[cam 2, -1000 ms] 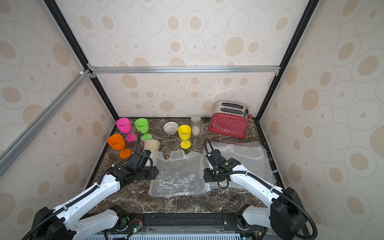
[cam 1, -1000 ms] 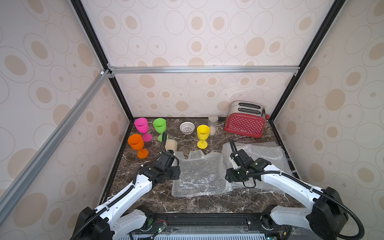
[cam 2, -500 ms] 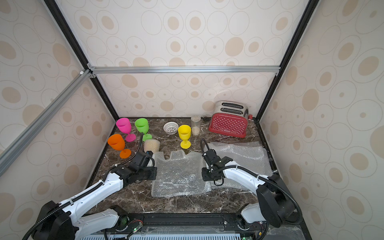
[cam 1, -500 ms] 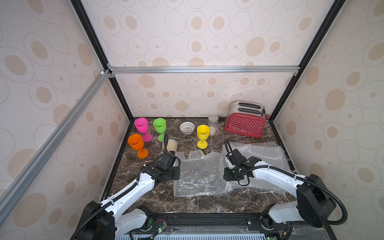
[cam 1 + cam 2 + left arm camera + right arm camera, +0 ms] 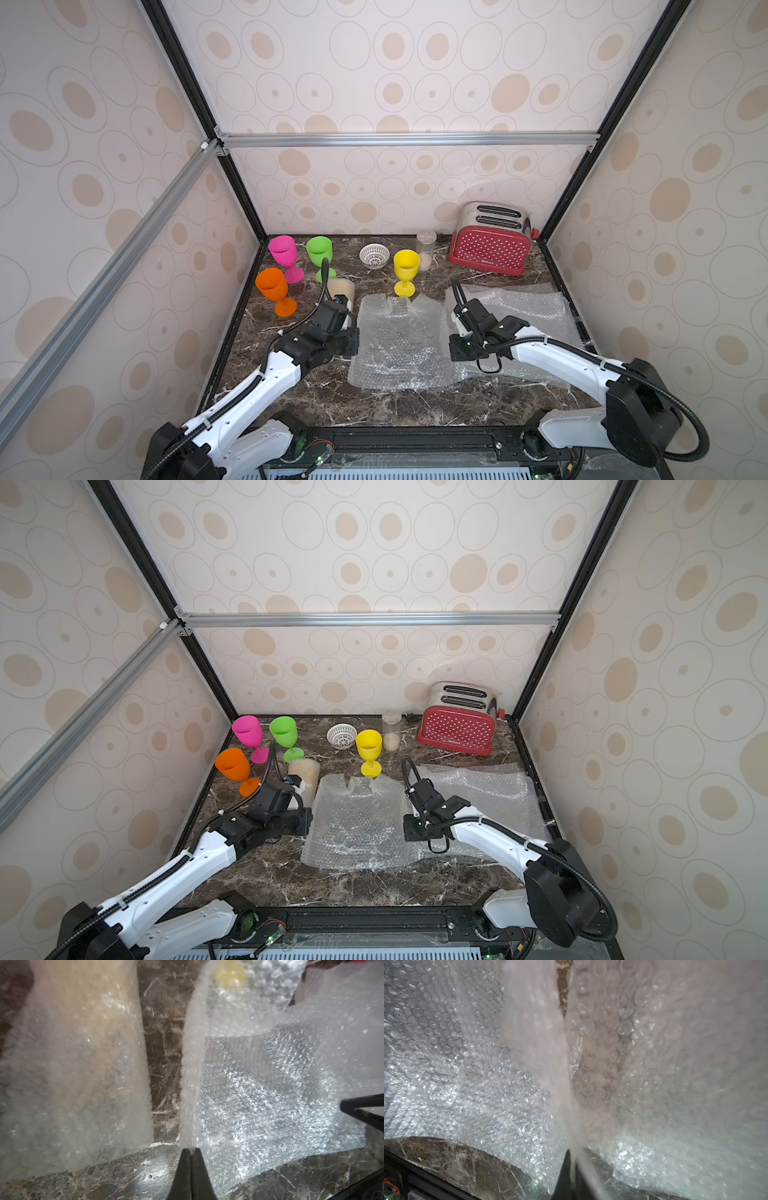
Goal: Unpack wine glasses from bubble wrap
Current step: Pick up the bubble wrap from the center of the board, then place the bubble wrap at the center of the board.
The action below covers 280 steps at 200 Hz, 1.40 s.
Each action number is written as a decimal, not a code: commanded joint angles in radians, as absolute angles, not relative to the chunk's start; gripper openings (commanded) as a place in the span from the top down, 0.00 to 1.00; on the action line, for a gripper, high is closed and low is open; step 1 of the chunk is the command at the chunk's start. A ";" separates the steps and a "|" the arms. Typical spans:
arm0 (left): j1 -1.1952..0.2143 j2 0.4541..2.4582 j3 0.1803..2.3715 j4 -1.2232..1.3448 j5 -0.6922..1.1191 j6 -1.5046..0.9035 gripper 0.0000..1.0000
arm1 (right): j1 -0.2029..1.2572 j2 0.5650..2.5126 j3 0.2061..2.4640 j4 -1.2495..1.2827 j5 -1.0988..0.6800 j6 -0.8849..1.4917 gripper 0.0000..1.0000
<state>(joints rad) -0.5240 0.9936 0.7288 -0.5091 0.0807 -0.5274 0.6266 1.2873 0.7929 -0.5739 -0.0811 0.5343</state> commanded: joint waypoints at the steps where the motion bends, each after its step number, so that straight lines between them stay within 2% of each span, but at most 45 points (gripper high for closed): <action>1: -0.529 0.948 0.805 -0.489 0.079 -0.511 1.00 | 0.630 1.212 0.813 -0.698 -0.015 0.550 1.00; 50: -0.530 0.908 0.854 -0.399 0.121 -0.533 1.00 | 0.620 1.042 0.859 -0.862 0.162 0.586 1.00; 88: -0.545 0.964 0.865 -0.249 0.193 -0.576 1.00 | 0.537 1.030 0.939 -0.988 0.309 0.598 1.00; 118: -0.593 1.059 0.851 -0.071 0.252 -0.637 1.00 | 0.465 1.026 0.956 -1.008 0.344 0.610 1.00; 169: -0.745 1.307 0.937 0.089 0.228 -0.652 1.00 | 0.303 1.035 0.955 -1.036 0.444 0.572 1.00; 235: -0.844 1.605 1.082 0.204 0.236 -0.659 1.00 | -0.065 1.012 0.894 -0.909 0.427 0.466 1.00; 280: -0.845 1.732 1.137 0.181 0.242 -0.658 1.00 | -0.144 1.124 0.875 -0.837 0.387 0.420 1.00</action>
<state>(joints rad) -0.8391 1.6966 1.0924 0.1699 0.2455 -0.6521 -0.1246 1.0657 0.9043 -0.8825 0.4004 0.4576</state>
